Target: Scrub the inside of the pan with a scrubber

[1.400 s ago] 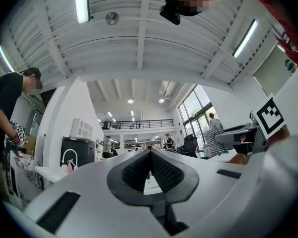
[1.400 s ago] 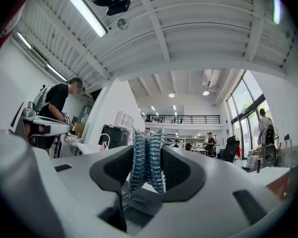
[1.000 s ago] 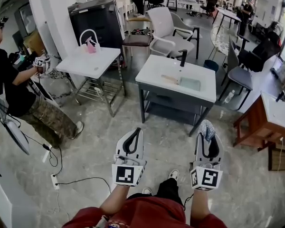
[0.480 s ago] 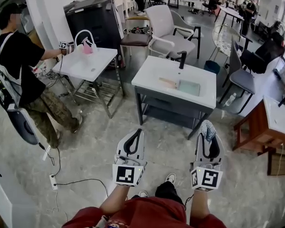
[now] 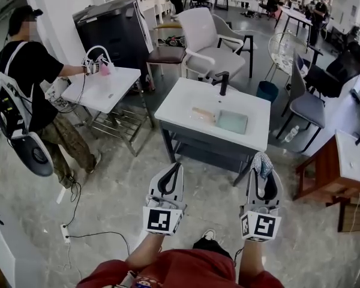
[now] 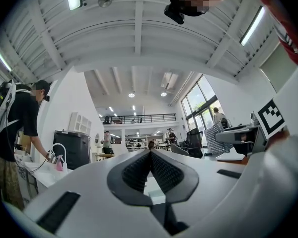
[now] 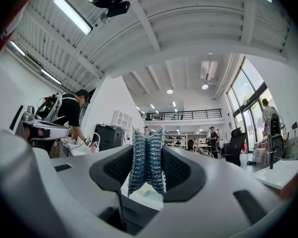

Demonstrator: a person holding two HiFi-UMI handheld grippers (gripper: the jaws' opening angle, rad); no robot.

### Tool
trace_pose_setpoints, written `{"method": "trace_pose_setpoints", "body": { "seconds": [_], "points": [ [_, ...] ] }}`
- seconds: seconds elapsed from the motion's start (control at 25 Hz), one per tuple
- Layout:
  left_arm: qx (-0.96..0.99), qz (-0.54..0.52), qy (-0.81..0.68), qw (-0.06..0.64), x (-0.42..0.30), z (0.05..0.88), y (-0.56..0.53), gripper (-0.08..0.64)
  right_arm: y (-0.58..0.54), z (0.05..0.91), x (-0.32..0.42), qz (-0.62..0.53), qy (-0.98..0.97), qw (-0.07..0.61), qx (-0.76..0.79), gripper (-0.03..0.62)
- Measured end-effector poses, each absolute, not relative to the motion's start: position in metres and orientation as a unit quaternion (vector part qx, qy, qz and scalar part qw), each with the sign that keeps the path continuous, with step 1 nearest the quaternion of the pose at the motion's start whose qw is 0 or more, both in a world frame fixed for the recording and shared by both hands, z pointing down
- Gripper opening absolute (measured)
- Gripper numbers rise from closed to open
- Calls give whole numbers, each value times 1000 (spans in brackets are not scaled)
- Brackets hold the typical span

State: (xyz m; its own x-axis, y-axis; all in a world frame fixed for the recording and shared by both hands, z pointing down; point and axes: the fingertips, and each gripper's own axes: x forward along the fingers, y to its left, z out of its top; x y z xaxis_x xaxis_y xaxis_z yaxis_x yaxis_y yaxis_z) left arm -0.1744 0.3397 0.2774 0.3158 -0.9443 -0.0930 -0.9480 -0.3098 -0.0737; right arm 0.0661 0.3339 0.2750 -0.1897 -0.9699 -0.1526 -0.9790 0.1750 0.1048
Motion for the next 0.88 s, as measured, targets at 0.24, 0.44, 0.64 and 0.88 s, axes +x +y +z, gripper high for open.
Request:
{"method": "trace_pose_setpoints", "body": {
  "seconds": [0.24, 0.44, 0.64, 0.88],
  "points": [
    [-802, 50, 590, 74, -127, 269, 296, 14, 293, 282, 118, 81, 768, 31, -635, 186],
    [-803, 29, 591, 73, -100, 275, 270, 14, 265, 292, 150, 62, 771, 35, -632, 186],
    [-798, 20, 598, 70, -87, 282, 247, 14, 237, 307, 162, 48, 778, 29, -626, 186],
    [-802, 22, 592, 68, -81, 293, 204, 14, 197, 316, 160, 50, 780, 14, -623, 186]
  ]
}}
